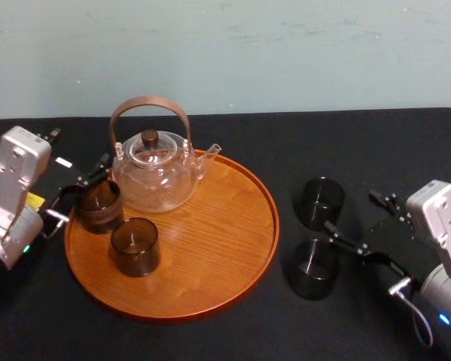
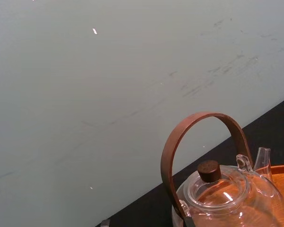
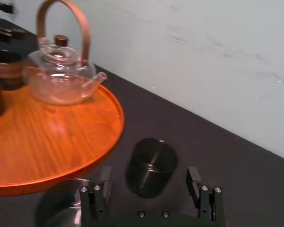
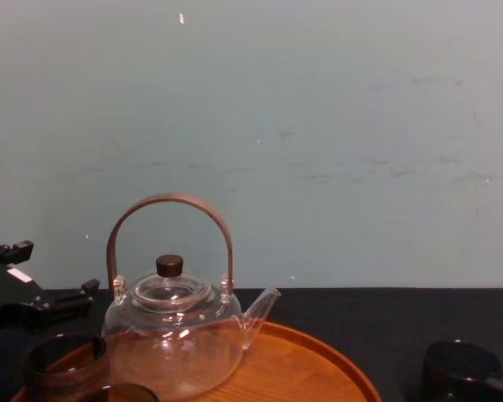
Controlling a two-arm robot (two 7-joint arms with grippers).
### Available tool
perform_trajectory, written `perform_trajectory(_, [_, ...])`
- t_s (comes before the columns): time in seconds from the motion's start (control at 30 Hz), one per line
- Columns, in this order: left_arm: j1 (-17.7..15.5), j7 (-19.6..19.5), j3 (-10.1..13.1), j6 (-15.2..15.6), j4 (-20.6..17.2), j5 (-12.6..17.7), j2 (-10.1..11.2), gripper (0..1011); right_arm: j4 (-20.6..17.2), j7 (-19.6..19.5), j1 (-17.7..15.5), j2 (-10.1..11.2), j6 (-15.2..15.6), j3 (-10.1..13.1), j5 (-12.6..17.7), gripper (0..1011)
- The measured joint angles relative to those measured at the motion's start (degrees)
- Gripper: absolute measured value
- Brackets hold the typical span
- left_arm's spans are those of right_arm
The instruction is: Pick up the glass from the table and place it on the tray.
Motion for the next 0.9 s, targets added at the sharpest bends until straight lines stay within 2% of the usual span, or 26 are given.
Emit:
perform_trajectory(0.23, [0.00, 0.00, 0.00, 0.00, 0.00, 0.00, 0.00, 1001, -3.01, 0.60, -3.65, -0.23, -0.16, 0.18, -0.09, 1004])
perform_trajectory(0.43, [0.00, 0.00, 0.00, 0.00, 0.00, 0.00, 0.00, 1001, -3.59, 1.89, -5.31, -1.06, -0.50, -0.18, -0.15, 1004])
perform_trajectory(0.9, [0.00, 0.00, 0.00, 0.00, 0.00, -0.01, 0.00, 1001, -3.09, 4.41, -6.65, -3.02, -0.59, 0.58, -0.11, 1004])
